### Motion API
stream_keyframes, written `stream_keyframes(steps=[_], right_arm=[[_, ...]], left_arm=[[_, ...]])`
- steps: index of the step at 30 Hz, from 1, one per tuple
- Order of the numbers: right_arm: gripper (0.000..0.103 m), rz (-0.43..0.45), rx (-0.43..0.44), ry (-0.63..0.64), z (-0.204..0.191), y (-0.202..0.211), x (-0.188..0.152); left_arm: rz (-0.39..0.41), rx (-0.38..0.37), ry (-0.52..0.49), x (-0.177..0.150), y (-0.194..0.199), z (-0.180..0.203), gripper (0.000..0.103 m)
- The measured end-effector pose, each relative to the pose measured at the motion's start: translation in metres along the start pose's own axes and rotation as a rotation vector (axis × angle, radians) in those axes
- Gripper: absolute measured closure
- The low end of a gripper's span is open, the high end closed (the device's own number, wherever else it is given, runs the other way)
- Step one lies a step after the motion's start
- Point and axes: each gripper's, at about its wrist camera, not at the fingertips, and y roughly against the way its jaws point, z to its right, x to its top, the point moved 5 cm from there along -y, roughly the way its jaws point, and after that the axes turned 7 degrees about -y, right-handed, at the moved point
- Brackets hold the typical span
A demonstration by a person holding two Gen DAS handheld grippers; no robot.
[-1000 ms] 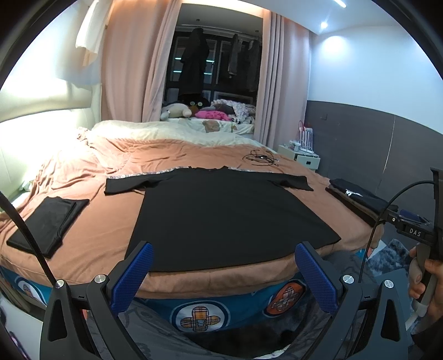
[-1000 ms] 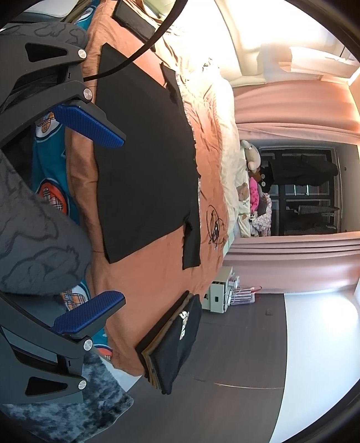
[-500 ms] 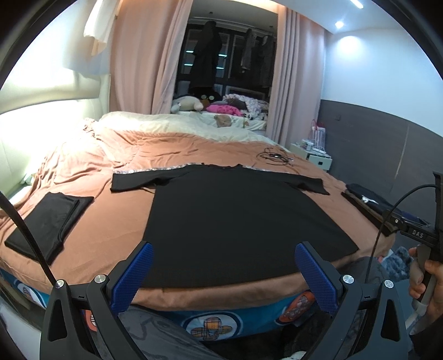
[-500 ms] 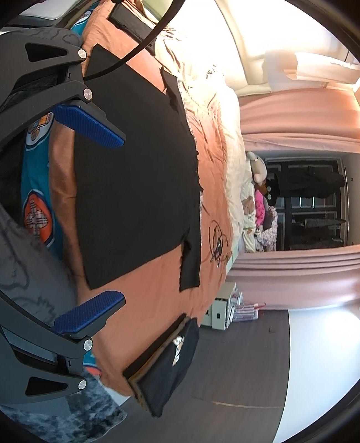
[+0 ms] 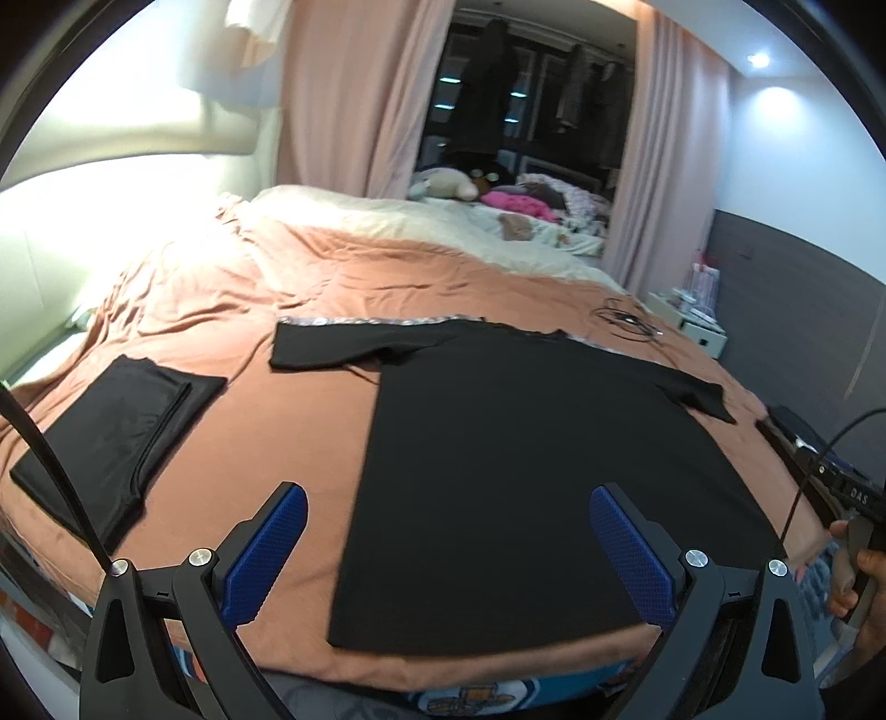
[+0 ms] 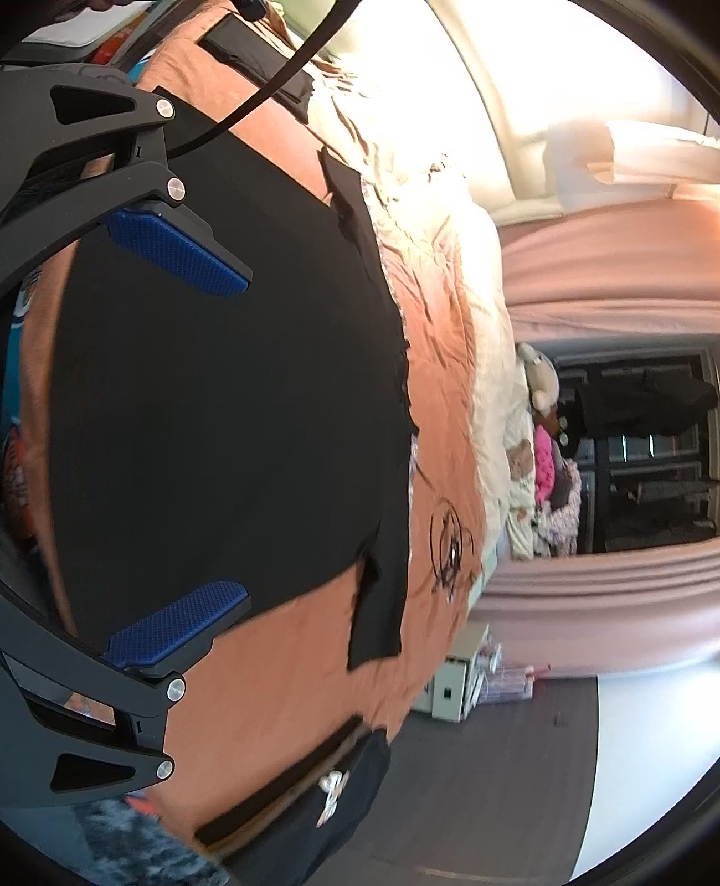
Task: Fold small clothes
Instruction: 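Move both tools toward the black T-shirt's side edges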
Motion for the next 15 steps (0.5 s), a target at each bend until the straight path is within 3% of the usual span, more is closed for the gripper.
stream_keyframes(steps=[15], right_arm=[[0.0,-0.124,0.107,0.058,-0.014,-0.094,0.057]], left_arm=[[-0.075,0.085,0.09,0.03,-0.064,-0.062,0.007]])
